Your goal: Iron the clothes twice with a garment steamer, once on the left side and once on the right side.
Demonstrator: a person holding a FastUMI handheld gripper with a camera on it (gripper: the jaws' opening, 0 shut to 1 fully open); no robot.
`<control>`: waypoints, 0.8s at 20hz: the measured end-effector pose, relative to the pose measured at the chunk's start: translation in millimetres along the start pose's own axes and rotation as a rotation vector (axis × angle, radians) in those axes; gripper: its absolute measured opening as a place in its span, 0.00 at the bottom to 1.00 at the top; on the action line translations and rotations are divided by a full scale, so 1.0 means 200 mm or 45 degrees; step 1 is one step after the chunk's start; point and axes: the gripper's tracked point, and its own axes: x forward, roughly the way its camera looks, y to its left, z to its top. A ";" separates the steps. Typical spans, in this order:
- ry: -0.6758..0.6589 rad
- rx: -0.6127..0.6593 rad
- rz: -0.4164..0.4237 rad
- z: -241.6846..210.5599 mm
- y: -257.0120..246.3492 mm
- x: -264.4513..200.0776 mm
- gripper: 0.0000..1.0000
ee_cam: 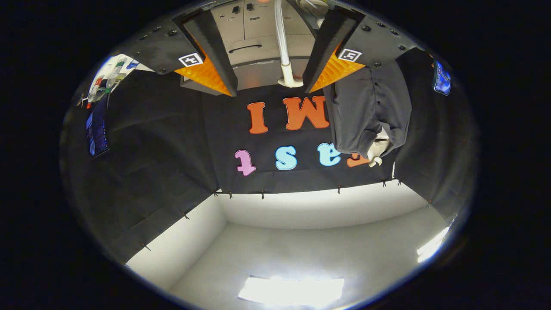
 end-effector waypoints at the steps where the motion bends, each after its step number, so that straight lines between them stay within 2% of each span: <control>1: -0.001 -0.002 0.009 0.00 0.00 0.00 0.98; 8: 0.008 -0.008 0.039 -0.02 0.04 0.02 0.98; 16: 0.025 -0.043 0.012 -0.06 0.01 0.04 0.98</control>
